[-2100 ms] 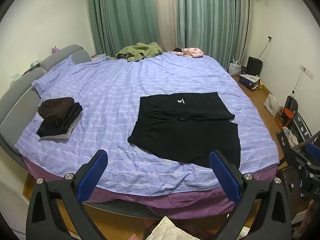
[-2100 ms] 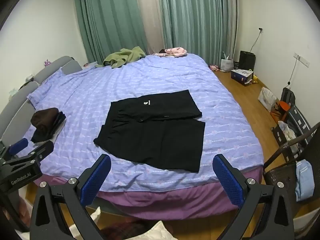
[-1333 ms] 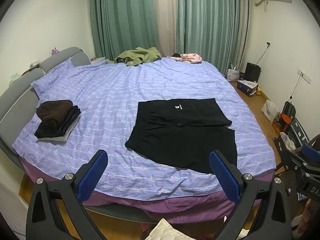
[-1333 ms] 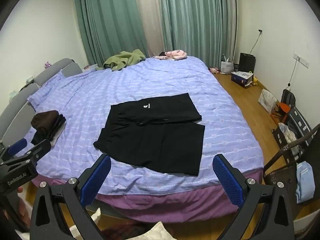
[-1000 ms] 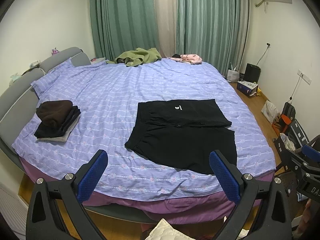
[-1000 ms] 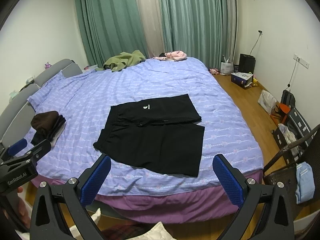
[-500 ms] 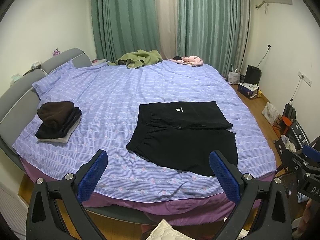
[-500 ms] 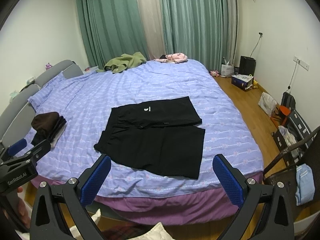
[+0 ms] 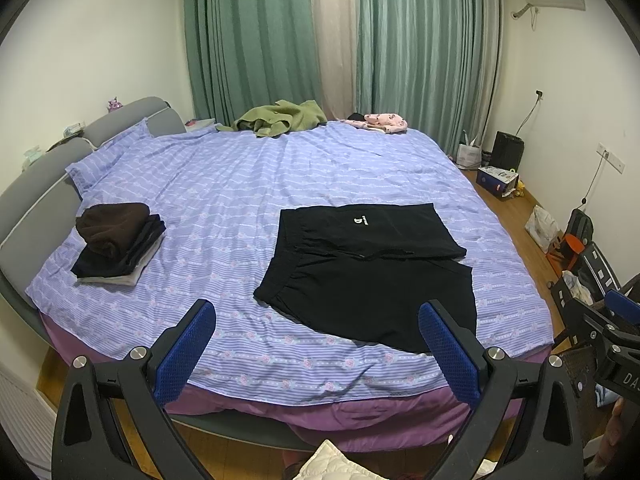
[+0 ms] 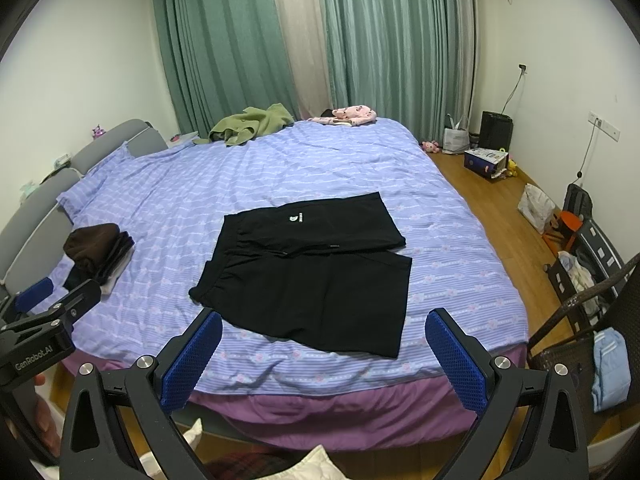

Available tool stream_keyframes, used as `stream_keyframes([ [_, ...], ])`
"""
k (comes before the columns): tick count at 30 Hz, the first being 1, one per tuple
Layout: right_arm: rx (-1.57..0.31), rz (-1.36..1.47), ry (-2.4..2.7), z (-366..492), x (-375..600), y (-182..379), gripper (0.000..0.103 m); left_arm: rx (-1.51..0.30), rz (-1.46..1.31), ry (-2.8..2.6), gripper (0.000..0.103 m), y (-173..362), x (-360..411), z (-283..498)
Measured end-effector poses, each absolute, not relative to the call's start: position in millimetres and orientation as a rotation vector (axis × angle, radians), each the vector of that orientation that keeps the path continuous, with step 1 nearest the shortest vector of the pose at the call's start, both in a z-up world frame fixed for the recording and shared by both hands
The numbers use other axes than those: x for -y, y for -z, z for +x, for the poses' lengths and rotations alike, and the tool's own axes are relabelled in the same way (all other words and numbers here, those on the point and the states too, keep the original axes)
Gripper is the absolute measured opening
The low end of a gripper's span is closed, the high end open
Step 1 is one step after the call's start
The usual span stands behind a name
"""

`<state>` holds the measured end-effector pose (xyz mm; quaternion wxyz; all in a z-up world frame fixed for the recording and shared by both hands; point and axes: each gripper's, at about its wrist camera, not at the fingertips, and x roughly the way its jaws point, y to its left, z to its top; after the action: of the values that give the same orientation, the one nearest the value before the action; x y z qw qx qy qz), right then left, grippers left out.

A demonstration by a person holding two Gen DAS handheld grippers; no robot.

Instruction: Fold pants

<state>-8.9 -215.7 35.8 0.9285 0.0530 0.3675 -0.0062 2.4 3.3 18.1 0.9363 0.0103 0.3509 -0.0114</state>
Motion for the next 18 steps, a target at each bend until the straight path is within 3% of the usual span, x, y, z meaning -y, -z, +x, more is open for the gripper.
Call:
stream_keyframes([
  [18, -0.757, 0.107, 0.011, -10.2, 213.4, -32.3, 0.103, -0.719, 0.02, 0.023, 0.103, -15.5, -4.6, 0.9],
])
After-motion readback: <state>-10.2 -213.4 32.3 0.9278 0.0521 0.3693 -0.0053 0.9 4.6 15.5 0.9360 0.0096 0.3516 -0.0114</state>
